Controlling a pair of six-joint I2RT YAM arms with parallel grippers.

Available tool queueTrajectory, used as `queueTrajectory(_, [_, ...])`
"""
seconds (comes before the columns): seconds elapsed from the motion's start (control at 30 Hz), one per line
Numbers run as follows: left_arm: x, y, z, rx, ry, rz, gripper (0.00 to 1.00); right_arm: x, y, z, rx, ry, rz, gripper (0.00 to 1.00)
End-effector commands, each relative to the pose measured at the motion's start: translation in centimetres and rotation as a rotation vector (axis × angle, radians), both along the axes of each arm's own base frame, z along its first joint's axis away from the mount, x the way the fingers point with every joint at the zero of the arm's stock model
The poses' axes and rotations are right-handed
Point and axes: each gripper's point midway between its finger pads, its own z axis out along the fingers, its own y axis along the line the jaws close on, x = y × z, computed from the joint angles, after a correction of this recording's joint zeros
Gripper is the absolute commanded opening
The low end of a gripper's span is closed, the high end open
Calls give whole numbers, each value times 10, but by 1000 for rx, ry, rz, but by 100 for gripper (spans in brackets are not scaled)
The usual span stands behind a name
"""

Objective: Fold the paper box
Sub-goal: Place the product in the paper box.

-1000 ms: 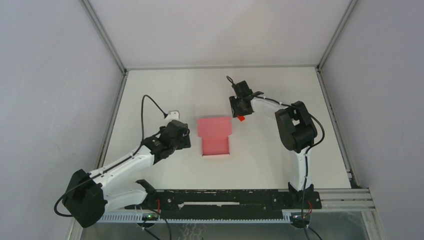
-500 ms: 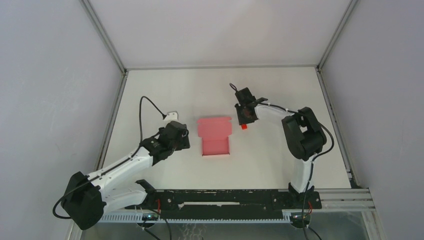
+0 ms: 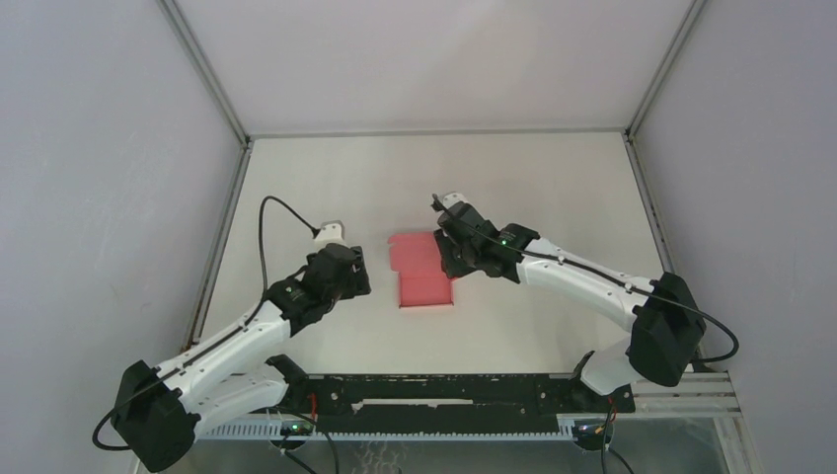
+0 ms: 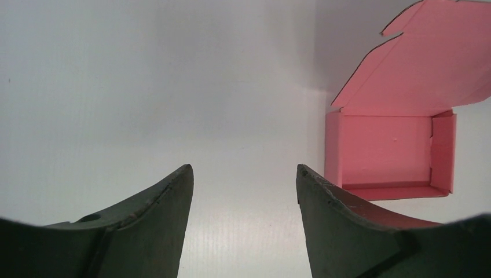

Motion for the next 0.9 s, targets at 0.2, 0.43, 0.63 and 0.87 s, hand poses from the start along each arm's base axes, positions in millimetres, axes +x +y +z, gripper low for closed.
queueTrajectory(0.2, [0, -4, 0, -44, -1, 14, 70, -16, 34, -23, 76, 83, -153, 30])
queueTrajectory(0.43, [-3, -6, -4, -56, 10, -2, 70, -12, 59, -42, 59, 86, -199, 30])
queueTrajectory(0.63, [-6, -7, -10, -65, 19, -5, 70, -5, 75, -52, 35, 75, -225, 31])
queueTrajectory(0.87, [-6, -8, -11, -63, 17, -14, 70, -3, 85, -67, 0, 90, -237, 41])
